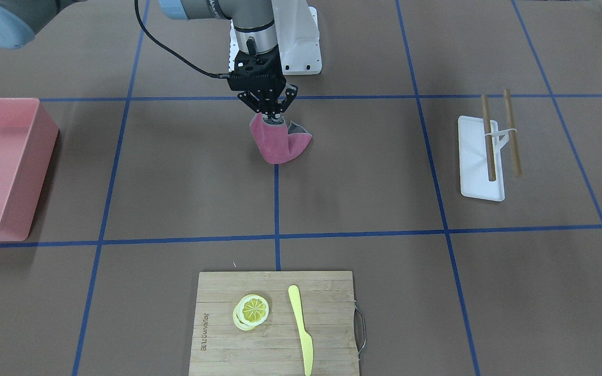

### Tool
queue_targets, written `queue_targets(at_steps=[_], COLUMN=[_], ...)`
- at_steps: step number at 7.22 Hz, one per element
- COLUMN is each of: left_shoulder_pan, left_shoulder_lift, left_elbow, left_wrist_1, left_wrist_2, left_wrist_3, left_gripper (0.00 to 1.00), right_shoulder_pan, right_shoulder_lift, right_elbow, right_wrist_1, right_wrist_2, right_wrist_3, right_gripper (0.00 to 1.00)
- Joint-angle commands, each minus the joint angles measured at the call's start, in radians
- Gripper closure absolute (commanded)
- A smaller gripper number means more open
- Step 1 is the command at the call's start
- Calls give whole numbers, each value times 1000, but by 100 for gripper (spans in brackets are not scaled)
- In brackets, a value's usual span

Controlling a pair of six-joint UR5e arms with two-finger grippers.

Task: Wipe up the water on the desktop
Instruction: 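Wipe the cloth across the table with the right gripper toward the cutting board side, then wipe the cloth back toward the pink bin with the right gripper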

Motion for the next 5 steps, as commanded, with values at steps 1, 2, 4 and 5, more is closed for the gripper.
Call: queue_targets(at_steps=[1,2,4,5], left_shoulder_pan=[0,0,0,0], left_shoulder_lift=[-1,-3,-6,-6], left_elbow=[-6,-7,-10,-12], left_wrist_1=[0,-2,-2,-2], left_wrist_2=[-2,-2,-2,-2], left_wrist_3=[0,0,0,0], left_gripper=[1,1,1,1], right_shoulder_pan=[12,37,119,169], right_shoulder_lift=[-180,-285,-451,-495], right_elbow=[113,194,248,301], right_wrist_1=[-14,-54,-74,-74], right_wrist_2=[30,64,109,138], right_wrist_3=[-129,-205,-346,-399], right_gripper=[100,100,100,100])
